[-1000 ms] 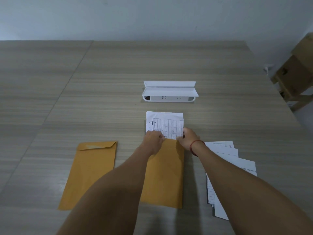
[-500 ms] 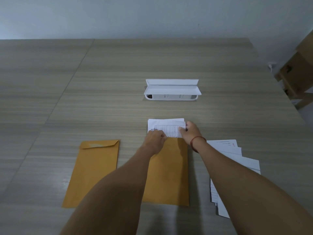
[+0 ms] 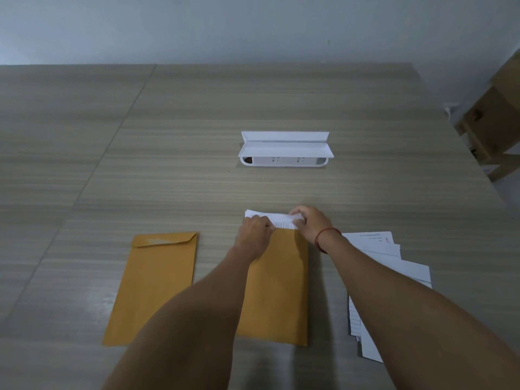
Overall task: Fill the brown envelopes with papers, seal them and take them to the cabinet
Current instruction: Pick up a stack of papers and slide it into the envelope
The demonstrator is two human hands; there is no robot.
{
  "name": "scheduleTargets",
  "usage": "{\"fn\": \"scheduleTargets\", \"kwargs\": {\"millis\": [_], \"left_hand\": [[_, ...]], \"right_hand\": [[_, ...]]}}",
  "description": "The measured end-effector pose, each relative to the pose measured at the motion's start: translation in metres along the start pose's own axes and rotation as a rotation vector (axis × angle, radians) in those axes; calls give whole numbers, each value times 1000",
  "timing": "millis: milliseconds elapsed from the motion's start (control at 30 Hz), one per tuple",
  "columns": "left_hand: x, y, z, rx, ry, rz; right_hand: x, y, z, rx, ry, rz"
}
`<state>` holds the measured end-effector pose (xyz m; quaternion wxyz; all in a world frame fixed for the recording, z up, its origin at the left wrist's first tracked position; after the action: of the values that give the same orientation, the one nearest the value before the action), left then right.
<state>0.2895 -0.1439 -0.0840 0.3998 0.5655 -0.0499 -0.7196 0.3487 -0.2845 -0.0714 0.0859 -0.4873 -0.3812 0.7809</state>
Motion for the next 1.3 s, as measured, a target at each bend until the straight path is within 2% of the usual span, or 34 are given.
{"fn": "scheduleTargets", "kwargs": {"millis": [167, 333, 567, 867, 933, 1067, 1300], "left_hand": [[3, 0, 3, -7, 16, 9], [2, 0, 5, 25, 60, -46], [-7, 6, 9, 54, 103, -241], [-2, 2, 11, 49, 53, -318], [0, 0, 13, 32, 35, -319], [2, 0, 17, 42, 34, -306], [4, 2, 17, 57, 49, -232]], "right_hand": [[5, 0, -3, -5, -61, -39], [8, 2, -3, 1, -180, 22], [9, -1, -1, -45, -149, 30], [18, -2, 2, -69, -248, 189], [18, -4, 2, -86, -278, 246], [23, 1, 2, -57, -309, 188], [24, 0, 2, -73, -332, 238]]}}
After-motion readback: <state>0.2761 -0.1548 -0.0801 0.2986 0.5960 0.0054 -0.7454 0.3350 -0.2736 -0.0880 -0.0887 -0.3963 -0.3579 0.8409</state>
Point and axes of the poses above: each hand's wrist, its own z-axis away from the middle knuckle, its own x-axis out of the palm, y = z × x, the point moved 8 cm from there along -z, towards the middle knuckle, and after that the axes turned 14 degrees about -x, right-handed, at the moved point
